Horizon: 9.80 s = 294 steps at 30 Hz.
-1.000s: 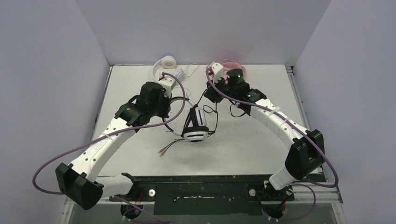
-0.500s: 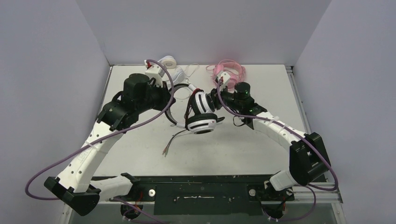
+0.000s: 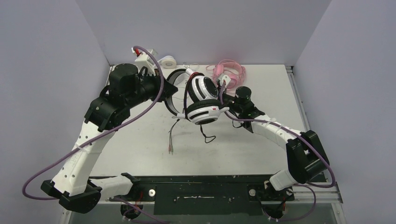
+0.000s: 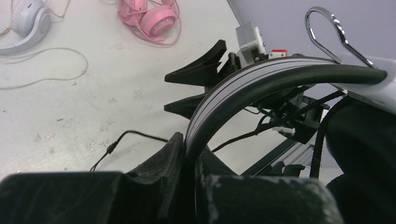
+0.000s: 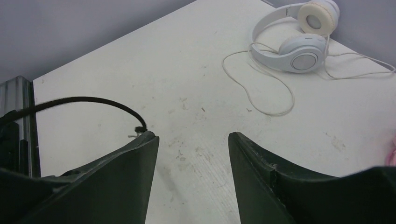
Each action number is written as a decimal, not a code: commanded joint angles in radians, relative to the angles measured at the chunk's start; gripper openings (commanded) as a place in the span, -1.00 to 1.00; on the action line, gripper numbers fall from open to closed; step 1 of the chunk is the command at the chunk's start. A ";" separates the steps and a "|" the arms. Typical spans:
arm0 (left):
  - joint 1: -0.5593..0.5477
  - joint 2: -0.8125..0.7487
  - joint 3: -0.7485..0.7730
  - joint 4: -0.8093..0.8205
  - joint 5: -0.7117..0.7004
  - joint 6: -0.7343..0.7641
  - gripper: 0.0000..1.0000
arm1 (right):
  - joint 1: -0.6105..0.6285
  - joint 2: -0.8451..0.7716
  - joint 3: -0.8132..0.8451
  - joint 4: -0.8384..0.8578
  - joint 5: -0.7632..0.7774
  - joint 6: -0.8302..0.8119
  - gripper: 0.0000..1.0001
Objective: Wrap the headphones
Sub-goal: Wrap the headphones cable around the headphones.
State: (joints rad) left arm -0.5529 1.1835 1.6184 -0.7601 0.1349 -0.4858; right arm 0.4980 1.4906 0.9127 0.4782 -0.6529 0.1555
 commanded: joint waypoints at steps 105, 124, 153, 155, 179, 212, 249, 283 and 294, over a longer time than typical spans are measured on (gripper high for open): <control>0.938 0.419 0.363 0.337 0.023 -0.227 -1.00 | 0.009 -0.583 -0.043 -0.800 1.095 0.171 0.84; 0.438 0.186 0.201 0.297 0.090 -0.236 -1.00 | 0.025 -0.330 -0.063 0.009 0.149 -0.054 1.00; 0.276 0.120 0.173 0.259 0.196 -0.231 -1.00 | 0.127 0.090 0.163 0.276 -0.085 0.007 -0.70; 0.277 0.133 0.180 0.257 0.156 -0.222 -1.00 | 0.169 0.065 0.121 0.258 -0.064 -0.007 -0.95; 0.266 -0.009 -0.370 0.557 -0.482 0.109 -1.00 | 0.455 -0.175 0.028 0.181 0.092 0.294 -0.96; 0.053 0.047 -0.574 0.451 -0.558 0.605 -1.00 | 0.231 0.153 0.713 -1.095 0.097 -0.240 -0.84; -0.004 -0.056 -0.447 0.160 -0.182 0.415 -1.00 | 0.159 0.007 0.393 -0.750 0.475 -0.215 -0.52; 0.085 0.016 0.027 0.200 0.072 -0.310 -1.00 | 0.086 0.098 -0.203 0.769 -0.109 0.297 -0.35; 0.247 0.034 -0.083 0.356 -0.021 -0.336 -1.00 | 0.362 -0.047 -0.324 0.756 -0.026 0.306 -0.61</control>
State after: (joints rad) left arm -0.3275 1.2270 1.5421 -0.5602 0.1936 -0.8051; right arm 0.7895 1.5284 0.5842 1.1553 -0.6975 0.4477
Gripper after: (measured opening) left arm 0.066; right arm 0.212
